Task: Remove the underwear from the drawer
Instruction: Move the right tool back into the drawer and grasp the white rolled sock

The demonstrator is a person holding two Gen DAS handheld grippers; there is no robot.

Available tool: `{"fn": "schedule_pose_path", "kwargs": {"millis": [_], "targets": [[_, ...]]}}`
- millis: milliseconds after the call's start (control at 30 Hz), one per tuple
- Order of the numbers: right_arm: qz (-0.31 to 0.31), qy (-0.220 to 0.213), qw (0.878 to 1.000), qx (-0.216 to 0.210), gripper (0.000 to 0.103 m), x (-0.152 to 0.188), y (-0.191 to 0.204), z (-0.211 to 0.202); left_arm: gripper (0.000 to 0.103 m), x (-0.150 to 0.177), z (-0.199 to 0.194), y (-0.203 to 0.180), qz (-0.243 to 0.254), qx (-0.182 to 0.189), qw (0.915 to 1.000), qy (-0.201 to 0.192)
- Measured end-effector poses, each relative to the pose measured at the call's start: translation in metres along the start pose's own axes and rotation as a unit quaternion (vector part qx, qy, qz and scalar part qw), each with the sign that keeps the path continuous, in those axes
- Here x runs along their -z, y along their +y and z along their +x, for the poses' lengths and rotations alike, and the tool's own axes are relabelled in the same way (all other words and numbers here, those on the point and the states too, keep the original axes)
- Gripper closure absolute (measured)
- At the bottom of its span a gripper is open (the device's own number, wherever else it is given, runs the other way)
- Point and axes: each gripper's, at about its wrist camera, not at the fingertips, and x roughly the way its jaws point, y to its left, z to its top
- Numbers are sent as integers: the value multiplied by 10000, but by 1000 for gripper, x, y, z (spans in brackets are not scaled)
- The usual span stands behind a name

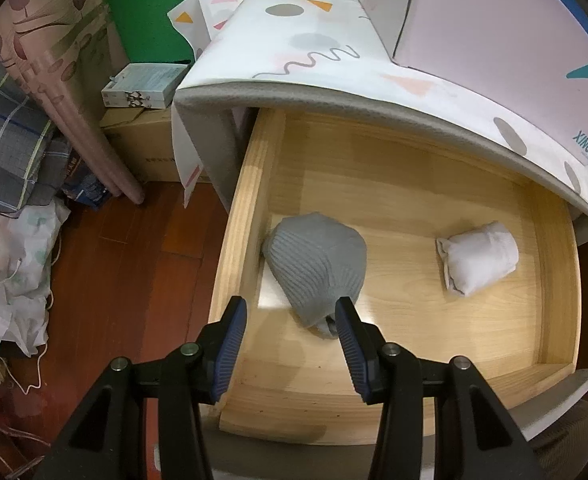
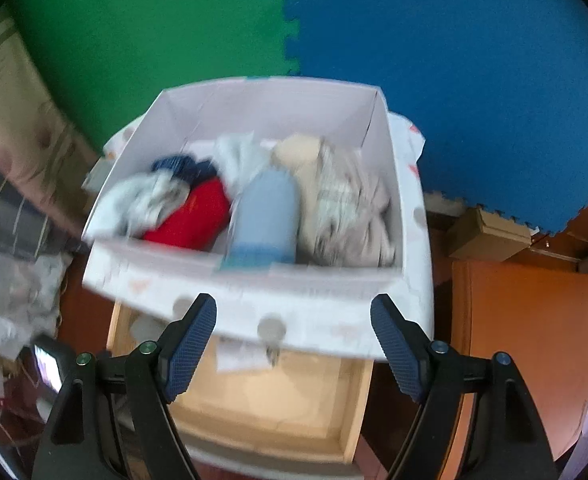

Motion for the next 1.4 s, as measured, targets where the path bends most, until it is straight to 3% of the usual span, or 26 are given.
{"fn": "schedule_pose_path", "kwargs": {"millis": [267,600,767,933,1400], "targets": [[-258,358,9988,-210,26,68,18,14,56,1,-2,2,-7,-75,10000,-42],[-96,1012,9940,-415,26,109,39,99,56,2,-2,3,-6,-50,10000,-31],[-5,1128,9928,-406,26,115,50,138,56,1,-2,3,18,1,10000,-47],[-9,1109,9934,-283,14,114,63,167,56,1,-1,5,-13,84,10000,-33],[-235,1304,9911,125,12,107,86,226,56,0,0,6,-28,159,9999,-24]]}}
